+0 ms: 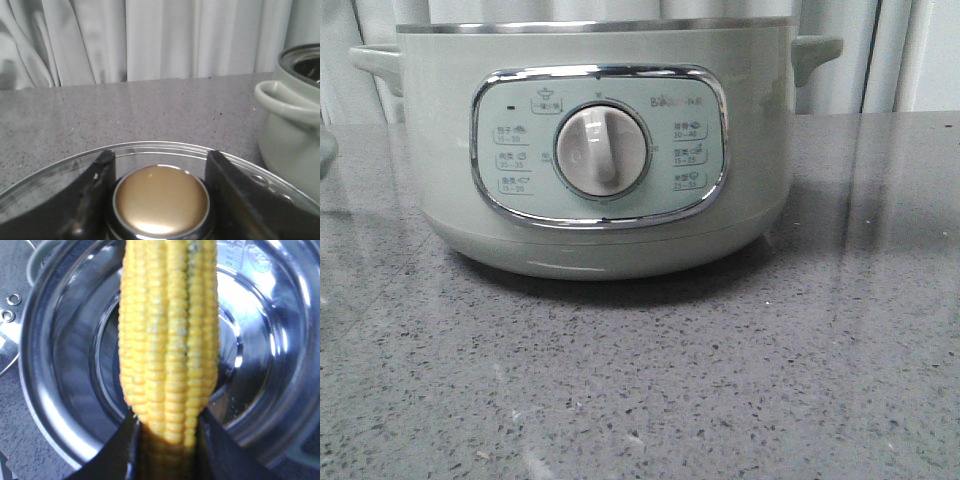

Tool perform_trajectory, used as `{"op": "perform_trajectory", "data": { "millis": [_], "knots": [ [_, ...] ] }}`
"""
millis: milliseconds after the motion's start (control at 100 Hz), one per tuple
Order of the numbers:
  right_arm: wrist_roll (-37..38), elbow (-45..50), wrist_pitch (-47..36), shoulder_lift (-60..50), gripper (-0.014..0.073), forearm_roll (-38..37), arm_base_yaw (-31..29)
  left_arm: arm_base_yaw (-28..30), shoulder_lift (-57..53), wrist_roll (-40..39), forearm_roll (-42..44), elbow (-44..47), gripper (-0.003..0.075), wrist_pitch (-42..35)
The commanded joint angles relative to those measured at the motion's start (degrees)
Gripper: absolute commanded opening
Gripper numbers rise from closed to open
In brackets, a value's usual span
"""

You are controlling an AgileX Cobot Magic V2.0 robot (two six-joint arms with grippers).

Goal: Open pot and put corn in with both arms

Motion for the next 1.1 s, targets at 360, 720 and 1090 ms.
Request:
{"op": "perform_trajectory", "data": {
  "millis": [360, 720, 1090],
  "knots": [
    [-0.5, -4.0, -7.9, 5.0, 0.0440, 1.4, 0.0, 0.1, 12.3, -1.5, -0.4, -2.1, -0.0021, -18.9],
    [-0.5, -4.0, -7.8, 3.1, 0.0440, 2.6, 0.0, -2.1, 26.8, -4.4, 5.2, -2.1, -0.0020, -33.3],
    [-0.5, -4.0, -5.4, -1.1, 0.0440, 2.6, 0.0, -3.2, 31.0, -4.9, 5.5, -2.1, 0.0294, -36.1]
  ]
}}
